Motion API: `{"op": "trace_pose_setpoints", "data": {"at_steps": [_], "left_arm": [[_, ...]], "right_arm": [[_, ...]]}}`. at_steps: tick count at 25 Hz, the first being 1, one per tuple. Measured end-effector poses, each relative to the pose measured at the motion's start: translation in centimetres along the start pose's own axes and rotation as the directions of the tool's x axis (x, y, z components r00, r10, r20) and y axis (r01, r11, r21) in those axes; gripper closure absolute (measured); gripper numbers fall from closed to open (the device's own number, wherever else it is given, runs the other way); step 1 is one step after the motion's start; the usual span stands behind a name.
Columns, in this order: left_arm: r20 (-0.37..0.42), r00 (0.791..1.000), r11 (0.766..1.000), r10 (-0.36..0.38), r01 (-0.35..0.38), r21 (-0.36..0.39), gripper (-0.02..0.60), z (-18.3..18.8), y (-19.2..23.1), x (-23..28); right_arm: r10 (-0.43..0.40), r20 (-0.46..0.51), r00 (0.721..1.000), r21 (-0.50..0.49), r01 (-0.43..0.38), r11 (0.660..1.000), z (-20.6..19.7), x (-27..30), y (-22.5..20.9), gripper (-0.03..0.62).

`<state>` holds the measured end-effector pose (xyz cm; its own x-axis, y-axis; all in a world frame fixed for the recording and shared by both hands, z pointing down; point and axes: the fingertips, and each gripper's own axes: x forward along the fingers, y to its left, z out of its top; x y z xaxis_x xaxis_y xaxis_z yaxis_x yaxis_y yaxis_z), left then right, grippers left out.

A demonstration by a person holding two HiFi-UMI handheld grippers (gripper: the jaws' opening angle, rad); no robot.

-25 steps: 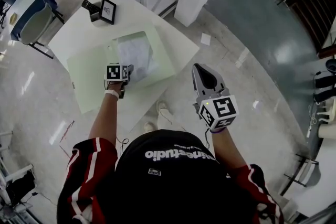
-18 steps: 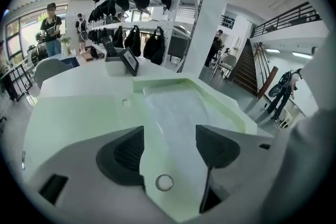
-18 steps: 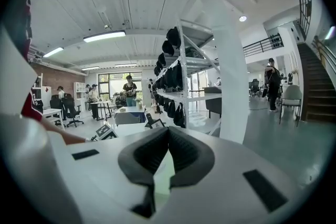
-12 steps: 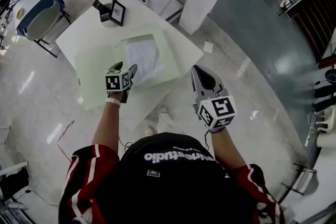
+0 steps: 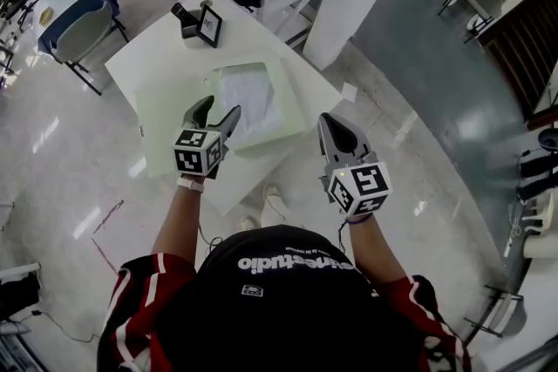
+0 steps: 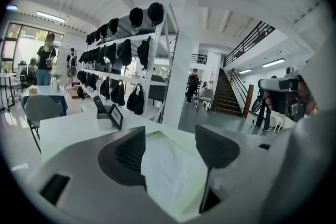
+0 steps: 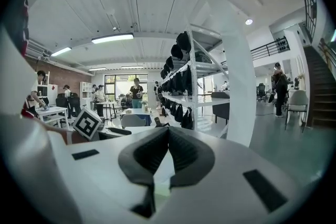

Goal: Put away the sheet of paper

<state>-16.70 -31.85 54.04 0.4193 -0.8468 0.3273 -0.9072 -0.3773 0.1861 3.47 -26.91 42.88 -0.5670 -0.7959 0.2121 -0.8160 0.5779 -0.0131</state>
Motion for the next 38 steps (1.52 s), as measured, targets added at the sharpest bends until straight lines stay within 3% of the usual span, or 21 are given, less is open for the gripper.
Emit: {"op": "trace_pose_setpoints", "data": {"at_steps": [4, 8, 10, 21, 30, 38], "left_arm": [[0.085, 0.996, 0.996, -0.012, 0.004, 0.088, 0.284, 3.0, -1.4, -2.8], [0.193, 0.979, 0.998, -0.066, 0.062, 0.028, 0.313, 5.4, -2.6, -6.5], [0.222, 0.973, 0.998, -0.065, 0.057, 0.041, 0.333, 6.2, -2.9, -8.2], [0.322, 0.946, 0.992, -0.026, -0.015, 0.125, 0.443, 10.1, -3.4, -14.4], [0.38, 0.925, 0.993, -0.012, -0.033, 0.111, 0.523, 11.6, -4.0, -17.6], [0.387, 0.922, 0.997, -0.001, -0.028, 0.07, 0.575, 10.8, -5.0, -19.1]], "right_arm": [[-0.002, 0.021, 1.0, 0.0, 0.002, 1.0, 0.6, -0.3, 0.8, 0.602], [-0.006, 0.037, 0.999, 0.004, 0.006, 1.0, 1.0, -0.9, 1.8, 0.602], [-0.012, 0.044, 0.999, 0.009, 0.011, 1.0, 1.2, -1.3, 2.1, 0.602], [-0.018, 0.098, 0.995, 0.019, 0.016, 1.0, 3.3, -2.0, 4.0, 0.601], [-0.026, 0.107, 0.994, 0.004, 0.025, 1.0, 4.2, -3.6, 5.3, 0.601], [-0.031, 0.094, 0.995, -0.004, 0.032, 0.999, 4.1, -5.6, 5.2, 0.602]]}}
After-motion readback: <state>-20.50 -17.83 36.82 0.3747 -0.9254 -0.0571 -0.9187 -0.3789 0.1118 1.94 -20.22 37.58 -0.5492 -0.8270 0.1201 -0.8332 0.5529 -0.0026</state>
